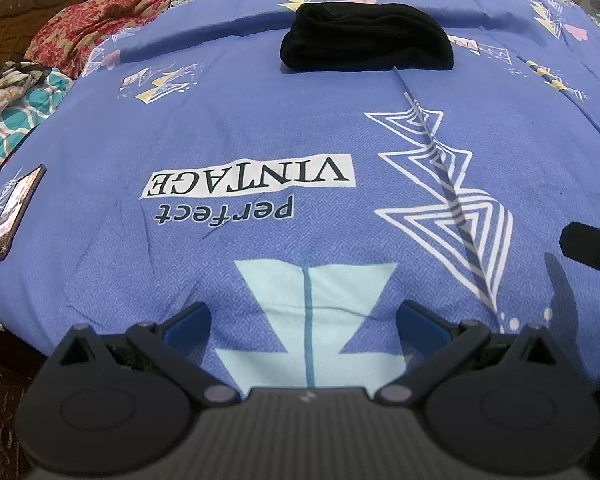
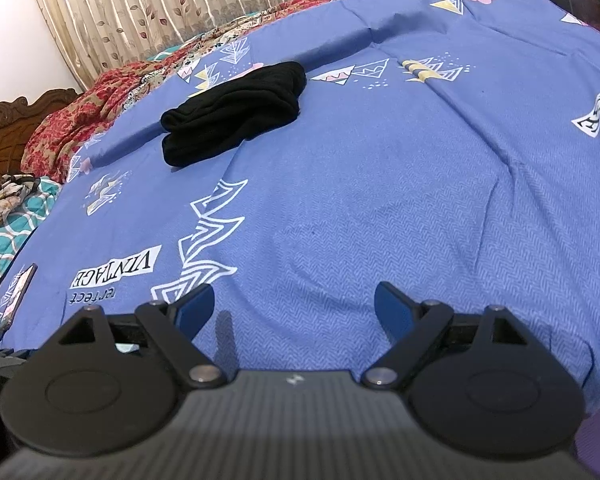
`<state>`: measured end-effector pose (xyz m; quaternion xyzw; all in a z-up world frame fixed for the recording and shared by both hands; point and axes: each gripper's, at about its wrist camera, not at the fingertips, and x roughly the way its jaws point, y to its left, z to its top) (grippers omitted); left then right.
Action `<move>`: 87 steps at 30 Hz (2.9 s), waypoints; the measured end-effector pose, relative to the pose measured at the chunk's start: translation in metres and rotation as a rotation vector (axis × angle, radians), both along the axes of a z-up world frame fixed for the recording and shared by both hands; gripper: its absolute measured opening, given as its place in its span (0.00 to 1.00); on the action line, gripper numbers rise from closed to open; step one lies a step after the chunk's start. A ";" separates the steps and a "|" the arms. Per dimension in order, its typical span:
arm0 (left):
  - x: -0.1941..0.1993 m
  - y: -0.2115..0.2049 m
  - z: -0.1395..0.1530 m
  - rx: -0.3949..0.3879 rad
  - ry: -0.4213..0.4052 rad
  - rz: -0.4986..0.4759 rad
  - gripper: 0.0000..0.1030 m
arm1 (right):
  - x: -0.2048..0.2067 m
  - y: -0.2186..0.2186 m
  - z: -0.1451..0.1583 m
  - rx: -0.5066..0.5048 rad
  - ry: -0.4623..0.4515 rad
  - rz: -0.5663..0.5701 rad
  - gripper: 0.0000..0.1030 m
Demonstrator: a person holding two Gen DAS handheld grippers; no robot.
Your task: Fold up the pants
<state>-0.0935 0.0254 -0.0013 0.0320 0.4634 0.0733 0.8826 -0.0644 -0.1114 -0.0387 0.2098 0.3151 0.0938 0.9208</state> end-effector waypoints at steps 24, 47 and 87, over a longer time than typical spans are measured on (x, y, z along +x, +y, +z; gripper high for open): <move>-0.016 -0.001 0.061 0.072 -0.097 0.036 1.00 | -0.025 -0.008 0.048 0.018 -0.094 -0.003 0.86; -0.023 -0.003 0.060 0.091 -0.084 0.051 1.00 | -0.027 -0.005 0.047 0.020 -0.089 0.002 0.86; -0.022 -0.007 0.055 0.177 -0.077 0.026 1.00 | -0.024 -0.010 0.045 0.020 -0.093 -0.011 0.86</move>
